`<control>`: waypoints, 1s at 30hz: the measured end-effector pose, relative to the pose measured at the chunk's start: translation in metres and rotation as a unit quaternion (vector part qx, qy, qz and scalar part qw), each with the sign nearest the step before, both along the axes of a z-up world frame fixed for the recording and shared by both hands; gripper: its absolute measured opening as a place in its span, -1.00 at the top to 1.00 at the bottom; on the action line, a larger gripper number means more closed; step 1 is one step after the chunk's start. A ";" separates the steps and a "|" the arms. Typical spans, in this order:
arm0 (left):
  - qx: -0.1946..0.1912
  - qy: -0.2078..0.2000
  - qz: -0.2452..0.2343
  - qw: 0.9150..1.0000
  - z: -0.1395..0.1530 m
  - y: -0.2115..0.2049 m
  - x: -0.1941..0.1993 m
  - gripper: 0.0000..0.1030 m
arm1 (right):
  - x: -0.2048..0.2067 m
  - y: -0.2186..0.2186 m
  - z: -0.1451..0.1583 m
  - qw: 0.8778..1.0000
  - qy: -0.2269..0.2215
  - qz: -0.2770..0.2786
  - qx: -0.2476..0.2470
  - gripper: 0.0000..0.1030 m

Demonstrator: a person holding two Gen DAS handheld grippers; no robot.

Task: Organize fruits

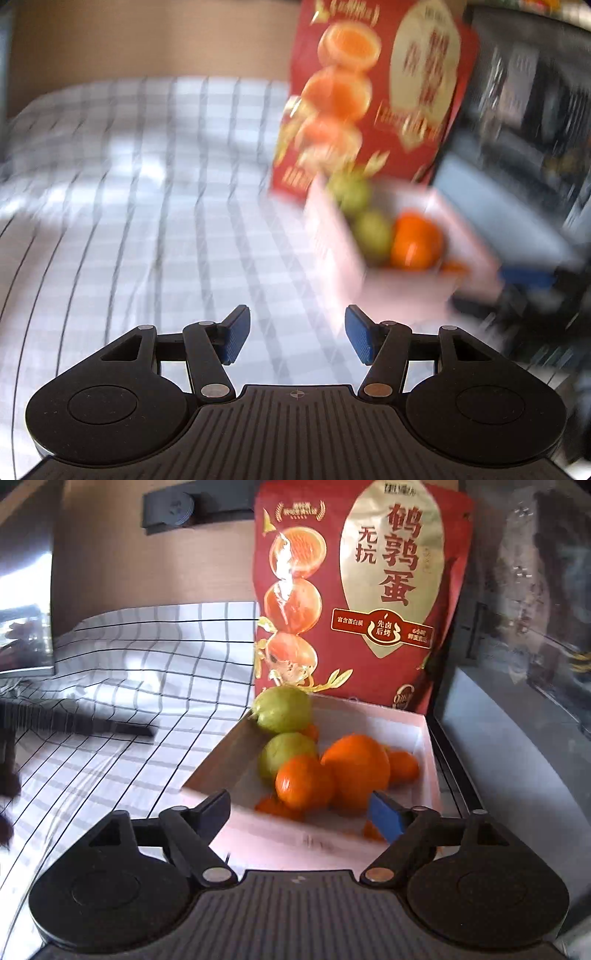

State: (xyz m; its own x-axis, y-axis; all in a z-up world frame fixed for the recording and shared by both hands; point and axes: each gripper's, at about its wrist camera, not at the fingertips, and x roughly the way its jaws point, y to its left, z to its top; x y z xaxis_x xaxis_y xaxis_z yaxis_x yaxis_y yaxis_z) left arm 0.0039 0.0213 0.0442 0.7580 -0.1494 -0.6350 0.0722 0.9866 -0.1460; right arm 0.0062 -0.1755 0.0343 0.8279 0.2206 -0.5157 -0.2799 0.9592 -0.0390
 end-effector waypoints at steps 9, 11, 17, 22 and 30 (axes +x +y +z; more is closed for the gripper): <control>0.078 -0.024 0.022 0.996 -0.052 -0.032 -0.033 -0.25 | -0.013 0.004 -0.059 0.996 0.092 -0.001 0.003 -0.65; 0.070 -0.025 0.029 0.997 -0.053 -0.032 -0.028 -0.26 | -0.013 0.006 -0.064 0.996 0.091 -0.010 -0.001 -0.69; 0.075 -0.025 0.047 0.996 -0.054 -0.040 -0.015 -0.32 | 0.000 0.008 -0.069 0.995 0.095 -0.031 -0.009 -1.00; 0.077 -0.024 0.048 0.996 -0.054 -0.041 -0.015 -0.35 | 0.009 0.001 -0.072 0.996 0.087 -0.030 0.002 -1.00; 0.075 -0.024 0.053 0.996 -0.055 -0.041 -0.013 -0.35 | 0.006 0.004 -0.079 0.998 0.061 -0.030 0.011 -1.00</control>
State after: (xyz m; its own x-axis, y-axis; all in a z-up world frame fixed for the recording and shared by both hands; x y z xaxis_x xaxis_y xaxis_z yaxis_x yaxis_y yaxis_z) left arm -0.0091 -0.0193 -0.0104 0.7940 0.0262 -0.6074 -0.0294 0.9996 0.0046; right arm 0.0126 -0.1720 -0.0447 0.7718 0.1838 -0.6087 -0.2228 0.9748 0.0119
